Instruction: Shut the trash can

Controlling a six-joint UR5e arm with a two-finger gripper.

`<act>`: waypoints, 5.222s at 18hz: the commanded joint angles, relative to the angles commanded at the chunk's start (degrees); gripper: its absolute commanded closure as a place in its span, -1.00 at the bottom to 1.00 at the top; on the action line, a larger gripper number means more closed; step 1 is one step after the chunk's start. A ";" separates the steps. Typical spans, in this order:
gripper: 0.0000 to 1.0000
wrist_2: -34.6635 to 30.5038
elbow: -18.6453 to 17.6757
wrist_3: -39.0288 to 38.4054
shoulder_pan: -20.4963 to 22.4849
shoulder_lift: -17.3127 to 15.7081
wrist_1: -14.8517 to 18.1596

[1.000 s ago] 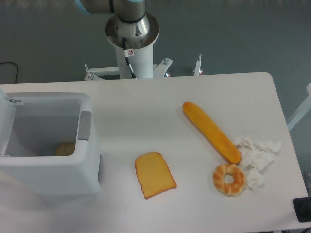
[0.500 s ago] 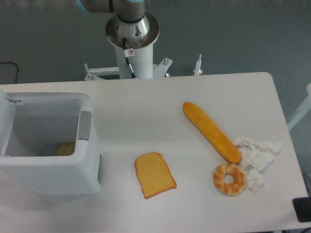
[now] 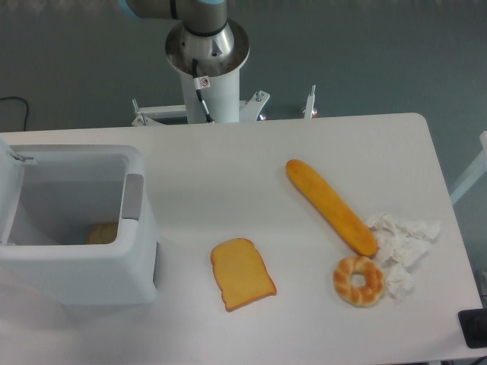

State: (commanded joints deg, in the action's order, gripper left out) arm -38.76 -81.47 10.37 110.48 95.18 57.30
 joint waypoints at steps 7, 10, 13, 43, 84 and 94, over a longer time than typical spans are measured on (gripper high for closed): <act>-1.00 -0.09 0.09 0.09 -0.27 1.41 -0.09; -1.00 -0.35 0.00 0.18 -0.27 2.02 -0.09; -1.00 -0.79 -0.61 0.18 -0.18 2.38 0.00; -1.00 -11.16 -6.33 4.21 12.03 2.20 0.09; -1.00 -15.82 -9.58 8.52 18.10 1.23 0.18; -1.00 -19.60 -10.02 9.40 17.75 1.41 -0.09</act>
State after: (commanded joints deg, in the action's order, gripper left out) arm -58.36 -91.49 19.78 128.23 96.59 57.22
